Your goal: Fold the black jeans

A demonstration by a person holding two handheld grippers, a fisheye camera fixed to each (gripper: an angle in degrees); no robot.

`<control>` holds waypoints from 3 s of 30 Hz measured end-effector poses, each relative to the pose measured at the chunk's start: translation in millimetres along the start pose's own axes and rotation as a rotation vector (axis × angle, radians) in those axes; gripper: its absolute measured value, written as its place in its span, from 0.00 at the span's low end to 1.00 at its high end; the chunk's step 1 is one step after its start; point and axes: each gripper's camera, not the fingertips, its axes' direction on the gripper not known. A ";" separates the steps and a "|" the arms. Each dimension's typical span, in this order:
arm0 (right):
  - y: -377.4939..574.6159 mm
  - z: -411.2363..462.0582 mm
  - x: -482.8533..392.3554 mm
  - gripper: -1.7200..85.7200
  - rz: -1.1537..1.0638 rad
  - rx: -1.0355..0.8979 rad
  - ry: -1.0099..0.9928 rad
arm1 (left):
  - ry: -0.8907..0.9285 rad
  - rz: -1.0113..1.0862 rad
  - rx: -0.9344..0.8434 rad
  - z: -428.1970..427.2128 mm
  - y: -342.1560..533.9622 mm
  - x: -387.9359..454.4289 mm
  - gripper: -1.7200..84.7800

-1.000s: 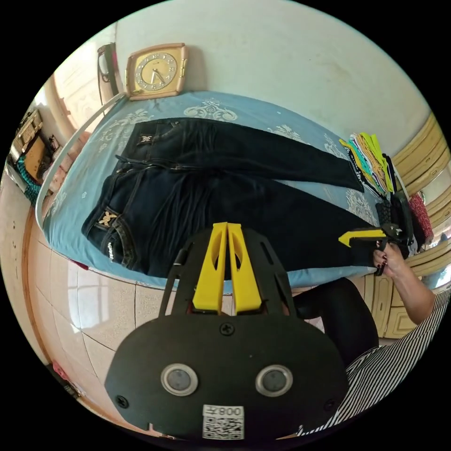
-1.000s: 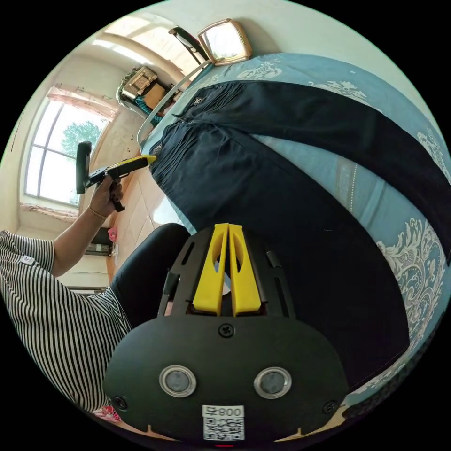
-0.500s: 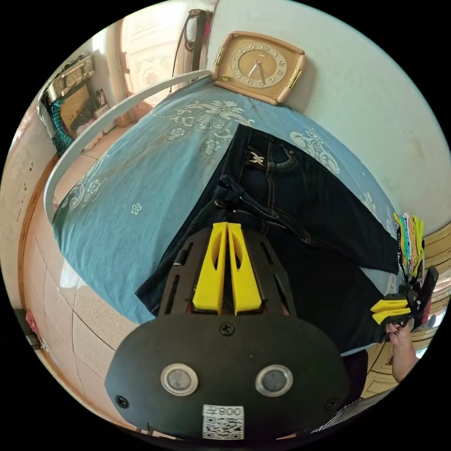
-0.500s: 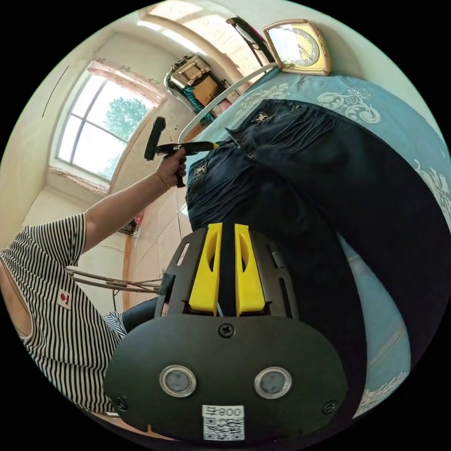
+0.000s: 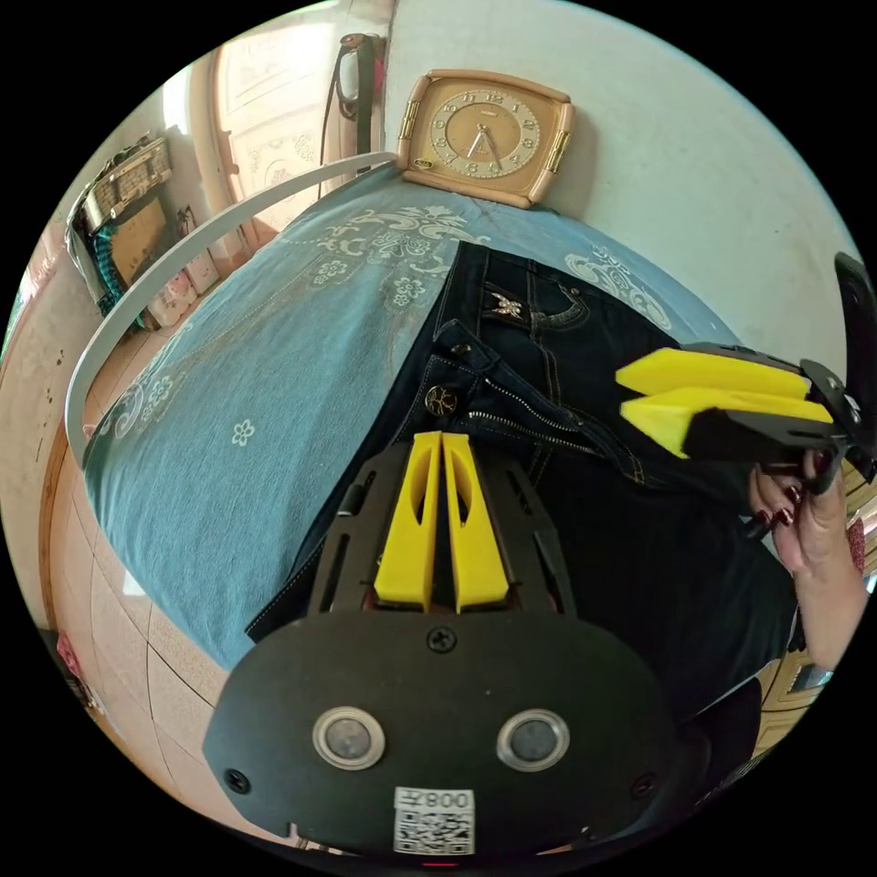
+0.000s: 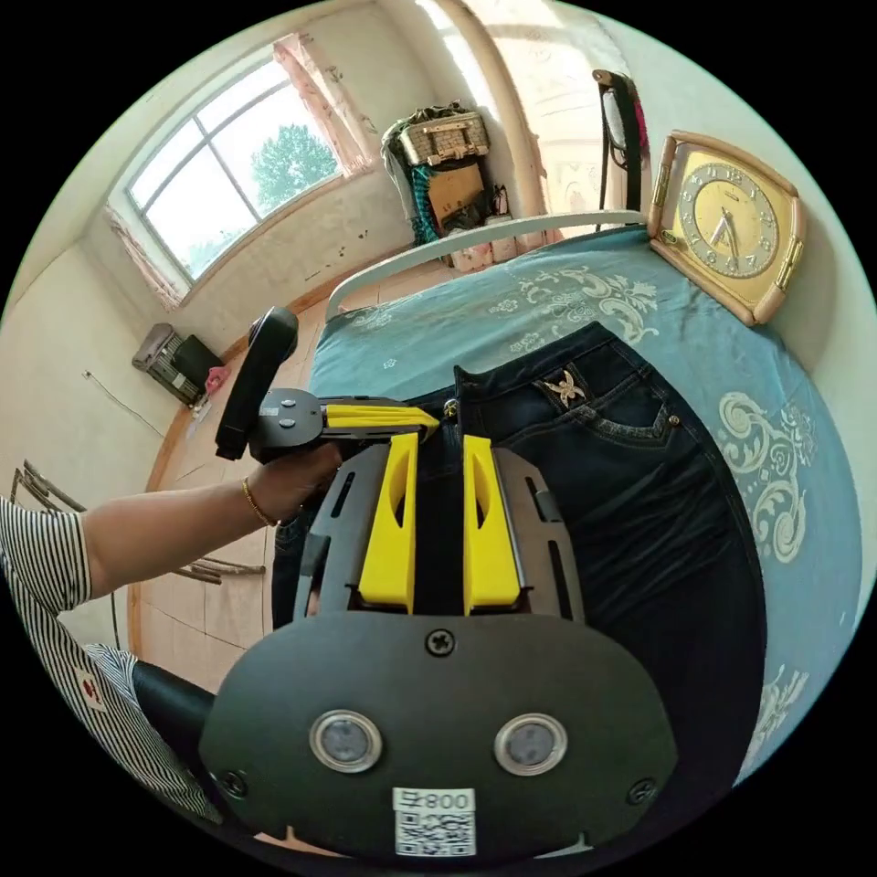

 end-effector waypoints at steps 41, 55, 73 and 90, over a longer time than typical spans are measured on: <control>-63.3 183.5 -131.1 0.08 -0.127 -0.108 0.225 | 0.032 0.049 0.004 13.2 -69.5 -46.6 0.02; 33.8 154.2 -13.6 0.02 0.111 -0.156 0.050 | -0.056 0.087 0.020 -28.9 -116.4 -16.7 0.02; 423.3 -26.6 93.2 0.02 0.495 -0.015 -0.066 | -0.024 0.055 -0.150 -115.2 -230.9 22.2 0.02; 596.4 -109.2 215.2 0.05 0.546 0.162 0.048 | 0.275 0.371 -0.142 -166.6 -358.1 174.7 0.08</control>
